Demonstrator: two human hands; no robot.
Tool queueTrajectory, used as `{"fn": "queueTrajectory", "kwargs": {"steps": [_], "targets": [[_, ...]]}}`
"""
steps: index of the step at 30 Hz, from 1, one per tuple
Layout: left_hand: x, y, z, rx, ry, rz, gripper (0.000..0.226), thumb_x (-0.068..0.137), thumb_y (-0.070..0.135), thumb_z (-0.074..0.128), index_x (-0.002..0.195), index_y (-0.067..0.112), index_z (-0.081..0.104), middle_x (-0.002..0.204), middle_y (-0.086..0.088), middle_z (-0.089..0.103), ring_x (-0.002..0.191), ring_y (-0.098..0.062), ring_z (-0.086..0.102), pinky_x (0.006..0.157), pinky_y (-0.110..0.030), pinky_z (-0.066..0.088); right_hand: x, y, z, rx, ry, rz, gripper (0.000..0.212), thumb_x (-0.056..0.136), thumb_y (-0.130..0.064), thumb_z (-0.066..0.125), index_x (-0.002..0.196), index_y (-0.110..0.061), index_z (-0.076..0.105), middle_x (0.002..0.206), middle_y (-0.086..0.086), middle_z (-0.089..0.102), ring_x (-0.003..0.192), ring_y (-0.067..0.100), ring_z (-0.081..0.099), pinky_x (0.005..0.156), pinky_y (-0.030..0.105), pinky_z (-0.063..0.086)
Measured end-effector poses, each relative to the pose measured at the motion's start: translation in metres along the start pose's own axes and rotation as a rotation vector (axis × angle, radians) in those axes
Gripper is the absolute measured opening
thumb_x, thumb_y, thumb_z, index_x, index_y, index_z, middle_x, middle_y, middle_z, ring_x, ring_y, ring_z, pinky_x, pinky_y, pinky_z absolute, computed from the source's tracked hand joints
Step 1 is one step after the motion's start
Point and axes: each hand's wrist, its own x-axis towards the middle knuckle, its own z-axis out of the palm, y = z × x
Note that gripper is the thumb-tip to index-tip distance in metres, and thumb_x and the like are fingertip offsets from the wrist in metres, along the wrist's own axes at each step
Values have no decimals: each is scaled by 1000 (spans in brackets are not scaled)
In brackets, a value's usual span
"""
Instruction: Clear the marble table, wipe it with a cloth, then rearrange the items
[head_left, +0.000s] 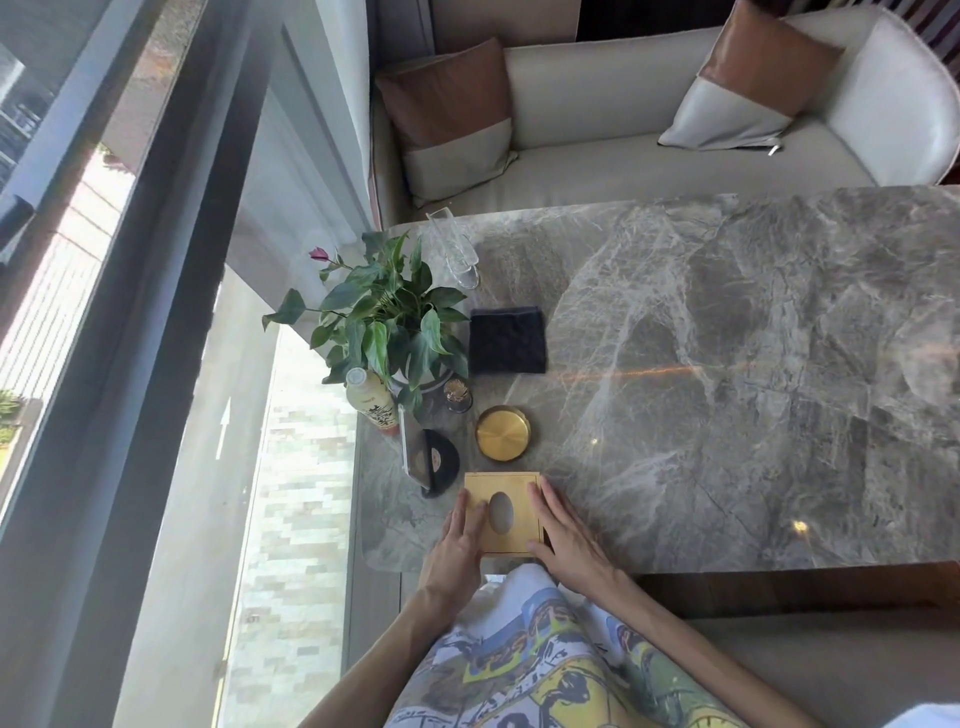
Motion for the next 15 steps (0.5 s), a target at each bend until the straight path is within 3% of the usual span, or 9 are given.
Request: {"fn": "queueTrajectory", "kwargs": {"steps": [5, 9, 12, 15], "targets": [[-2, 7, 1, 27, 29, -45, 80, 89, 6, 49, 155, 29, 8, 165, 1, -8, 140, -28, 40, 85, -35, 53, -2, -1, -3, 0, 14, -8, 88, 96, -36, 56, 158, -21, -4, 161, -8, -24, 155, 17, -1, 124, 38, 22], [-2, 23, -4, 40, 59, -91, 75, 84, 2, 48, 150, 23, 19, 164, -5, 3, 144, -32, 32, 95, -41, 53, -3, -2, -6, 38, 46, -3, 81, 96, -33, 56, 159, -21, 5, 166, -6, -10, 154, 13, 6, 121, 36, 28], [3, 48, -11, 89, 103, -141, 67, 84, 8, 47, 146, 17, 24, 161, -10, 11, 149, -31, 16, 113, -43, 38, -3, 1, -20, 121, 69, -12, 71, 98, -32, 52, 158, -22, 15, 167, -4, 6, 153, 14, 13, 122, 36, 26], [13, 72, -10, 165, 123, -120, 62, 89, 18, 45, 148, 16, 24, 162, -12, 12, 151, -31, 11, 123, -45, 19, -4, 25, -40, 107, 65, 16, 72, 99, -43, 46, 158, -23, 11, 167, -1, 9, 154, 15, 11, 123, 38, 22]]}}
